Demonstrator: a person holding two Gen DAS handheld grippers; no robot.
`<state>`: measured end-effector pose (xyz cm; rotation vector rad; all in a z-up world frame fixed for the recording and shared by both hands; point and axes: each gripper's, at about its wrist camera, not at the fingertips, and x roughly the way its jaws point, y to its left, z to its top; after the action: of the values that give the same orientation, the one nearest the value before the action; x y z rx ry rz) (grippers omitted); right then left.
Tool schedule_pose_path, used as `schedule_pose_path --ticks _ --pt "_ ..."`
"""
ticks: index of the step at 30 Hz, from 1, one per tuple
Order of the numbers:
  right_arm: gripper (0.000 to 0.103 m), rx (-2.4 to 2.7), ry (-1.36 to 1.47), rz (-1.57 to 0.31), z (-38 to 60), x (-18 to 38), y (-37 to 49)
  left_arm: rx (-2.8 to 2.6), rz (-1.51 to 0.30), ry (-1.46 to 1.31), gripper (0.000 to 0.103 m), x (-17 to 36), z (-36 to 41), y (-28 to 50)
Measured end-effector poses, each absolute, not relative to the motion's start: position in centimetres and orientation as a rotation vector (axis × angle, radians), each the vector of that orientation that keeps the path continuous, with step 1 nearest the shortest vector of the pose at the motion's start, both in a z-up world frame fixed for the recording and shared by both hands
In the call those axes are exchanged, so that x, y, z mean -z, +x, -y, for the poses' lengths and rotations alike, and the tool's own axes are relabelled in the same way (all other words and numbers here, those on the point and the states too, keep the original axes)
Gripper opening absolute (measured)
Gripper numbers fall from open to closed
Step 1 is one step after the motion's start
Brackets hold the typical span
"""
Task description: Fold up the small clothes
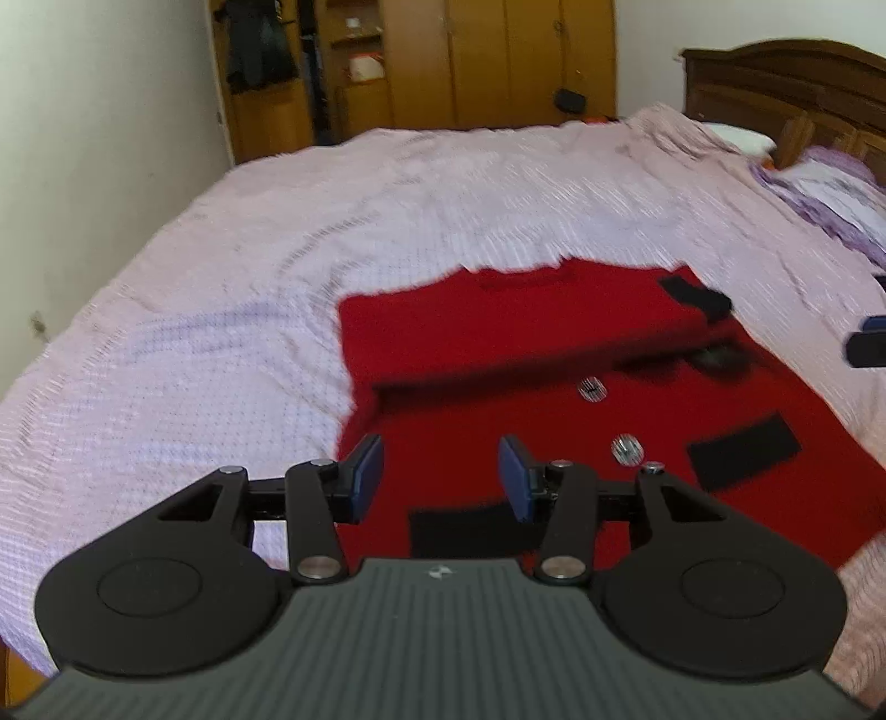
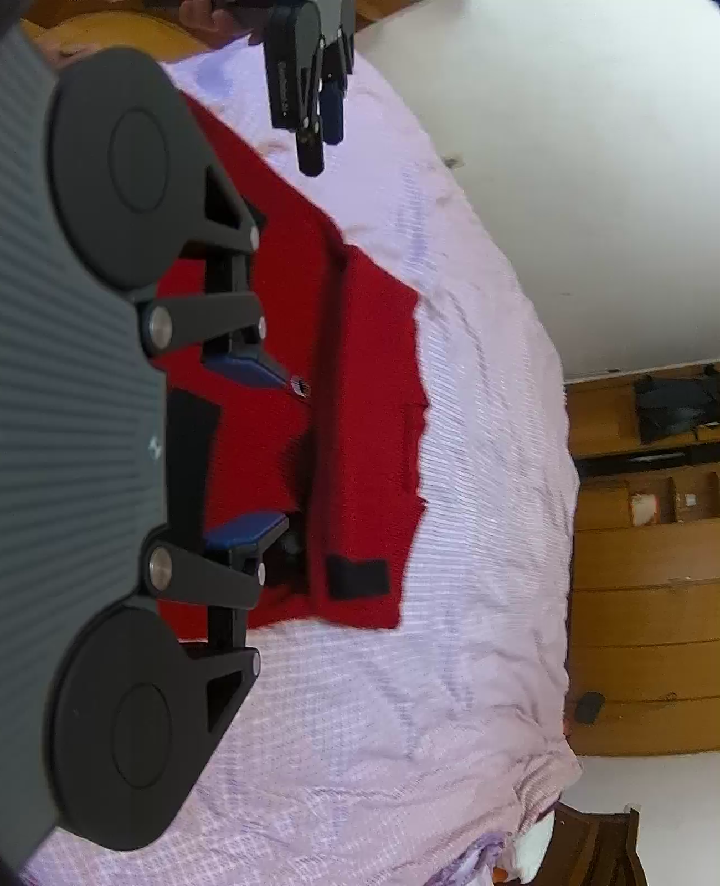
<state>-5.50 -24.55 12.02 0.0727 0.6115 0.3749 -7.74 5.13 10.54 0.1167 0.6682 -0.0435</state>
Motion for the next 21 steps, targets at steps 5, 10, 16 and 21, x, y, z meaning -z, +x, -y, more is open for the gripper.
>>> schedule_pose_path --ticks 5,10,16,21 --pt "0.052 -0.399 0.039 -0.654 23.0 -10.0 -7.5 0.063 -0.710 0.134 0.052 -8.1 -4.0 -9.9" --pt "0.052 -0.432 -0.008 -0.707 21.8 -7.8 -9.1 0.100 -0.771 0.122 0.055 -5.7 -3.1 -11.6" --pt "0.052 -0.463 -0.102 -0.777 21.0 -5.4 -10.0 0.148 -0.813 0.139 0.058 -3.5 -1.8 -12.9" --pt "0.067 -0.505 -0.188 -0.820 20.0 -4.2 -10.4 0.160 -0.852 0.145 0.058 -2.3 -1.4 -12.9"
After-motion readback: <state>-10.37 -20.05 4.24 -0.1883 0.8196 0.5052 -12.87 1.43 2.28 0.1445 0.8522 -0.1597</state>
